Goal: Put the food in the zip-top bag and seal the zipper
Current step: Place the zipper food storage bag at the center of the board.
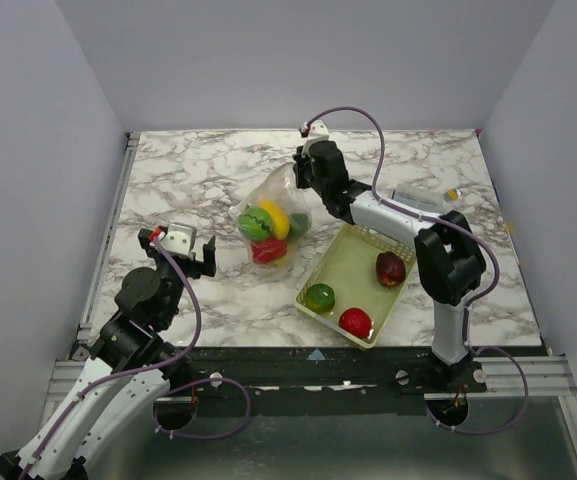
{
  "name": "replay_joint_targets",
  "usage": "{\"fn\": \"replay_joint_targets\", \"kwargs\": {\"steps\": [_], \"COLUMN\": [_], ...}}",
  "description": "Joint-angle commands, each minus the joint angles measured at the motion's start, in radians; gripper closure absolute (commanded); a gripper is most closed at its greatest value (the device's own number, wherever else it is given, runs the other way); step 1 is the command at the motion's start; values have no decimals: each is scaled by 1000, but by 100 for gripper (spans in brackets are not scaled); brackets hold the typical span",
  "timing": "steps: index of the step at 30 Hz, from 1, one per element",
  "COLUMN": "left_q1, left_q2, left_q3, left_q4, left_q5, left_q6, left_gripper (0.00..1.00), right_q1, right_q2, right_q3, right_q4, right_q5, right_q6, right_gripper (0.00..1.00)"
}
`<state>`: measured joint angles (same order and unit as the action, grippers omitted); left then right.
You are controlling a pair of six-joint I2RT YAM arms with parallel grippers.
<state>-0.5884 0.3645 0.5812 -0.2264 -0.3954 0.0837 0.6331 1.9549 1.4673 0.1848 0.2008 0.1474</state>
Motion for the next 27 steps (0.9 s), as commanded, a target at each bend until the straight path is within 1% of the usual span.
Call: {"fn": "replay_joint_targets", "kwargs": {"steps": [1, 11, 15, 19, 22, 25, 27], "left_q1": [9, 16, 19, 19, 21, 22, 21], "left_q2": [-10, -10, -14, -18, -18, -19, -17], "left_q3": [-2, -3, -5, -5, -5, -6, -5], "left_q4": [17, 23, 25, 23, 23, 25, 23], "left_q5": [28, 71, 74, 76, 77, 80, 80], "left_q6": [-1, -16, -16, -16, -16, -19, -19], "left_gripper": [12, 12, 12, 12, 12, 12, 12], "right_q1": [-6, -6, -6, -6, -7, -6, -6], "right_q2": [87, 252, 318, 344, 335, 321, 312], "right_q3": [81, 244, 318, 337, 338, 352, 387], "right_q4": [-12, -11, -46, -60, -66, -86, -139], "right_q5": [57, 166, 163, 154, 138, 124, 110], "right_q6": [56, 84, 80, 87, 86, 64, 43], "right_gripper": [100, 100, 100, 98, 86, 67, 59]}}
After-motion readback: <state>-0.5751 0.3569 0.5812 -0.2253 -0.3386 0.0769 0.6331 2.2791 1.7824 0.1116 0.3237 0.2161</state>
